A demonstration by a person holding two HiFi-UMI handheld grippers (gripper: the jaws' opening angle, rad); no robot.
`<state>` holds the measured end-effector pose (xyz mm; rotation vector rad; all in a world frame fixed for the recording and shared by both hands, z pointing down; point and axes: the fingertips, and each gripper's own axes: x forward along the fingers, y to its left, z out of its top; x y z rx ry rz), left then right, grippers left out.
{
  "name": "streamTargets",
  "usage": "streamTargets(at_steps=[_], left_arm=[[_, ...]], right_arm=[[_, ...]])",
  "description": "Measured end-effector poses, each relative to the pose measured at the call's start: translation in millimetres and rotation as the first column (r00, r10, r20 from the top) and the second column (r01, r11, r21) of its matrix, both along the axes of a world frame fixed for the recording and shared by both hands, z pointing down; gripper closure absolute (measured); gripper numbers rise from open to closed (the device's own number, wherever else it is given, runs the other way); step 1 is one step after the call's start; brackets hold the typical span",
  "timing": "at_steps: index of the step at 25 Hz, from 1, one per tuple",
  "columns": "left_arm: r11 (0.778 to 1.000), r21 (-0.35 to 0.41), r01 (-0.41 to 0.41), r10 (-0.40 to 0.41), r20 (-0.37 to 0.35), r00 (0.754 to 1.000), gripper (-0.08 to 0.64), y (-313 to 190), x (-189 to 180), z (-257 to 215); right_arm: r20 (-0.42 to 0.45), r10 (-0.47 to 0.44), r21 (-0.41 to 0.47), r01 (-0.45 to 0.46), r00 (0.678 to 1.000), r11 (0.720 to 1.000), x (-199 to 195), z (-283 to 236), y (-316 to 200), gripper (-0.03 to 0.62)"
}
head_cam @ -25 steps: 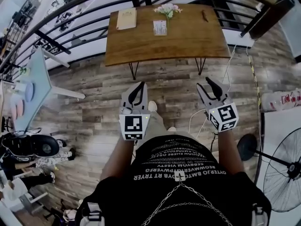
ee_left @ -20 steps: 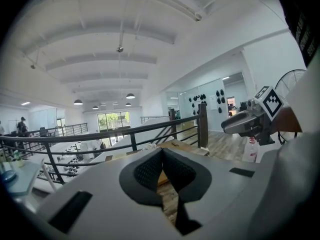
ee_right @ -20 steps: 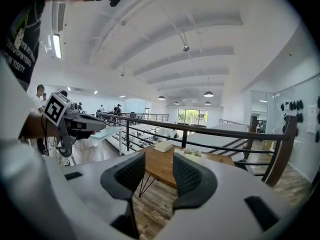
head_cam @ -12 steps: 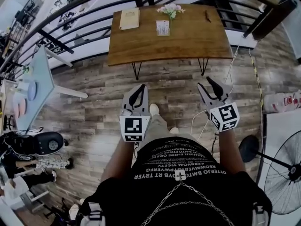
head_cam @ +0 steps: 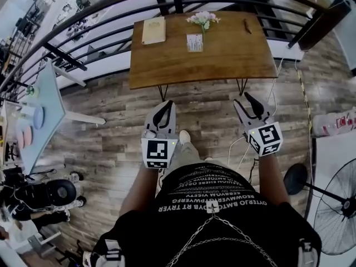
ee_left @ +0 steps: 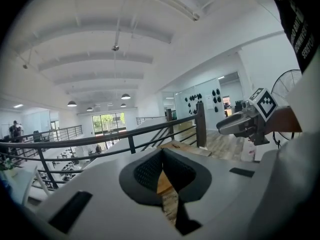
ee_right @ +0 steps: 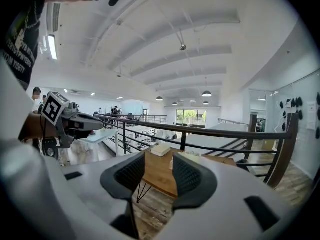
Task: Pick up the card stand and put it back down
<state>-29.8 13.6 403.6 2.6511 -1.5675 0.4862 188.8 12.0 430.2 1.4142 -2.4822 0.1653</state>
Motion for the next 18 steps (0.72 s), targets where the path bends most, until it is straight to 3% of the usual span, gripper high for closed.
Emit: streamTargets(at_steps=[18], left_arm=[[0.998, -0.01, -0.056, 0.055, -0.029, 0.998, 0.532, -130, -50, -3]], right_arm=[[-0.042, 0.052, 0.005, -0.052, 0.998, 0.999, -48, -16, -114, 0.416]])
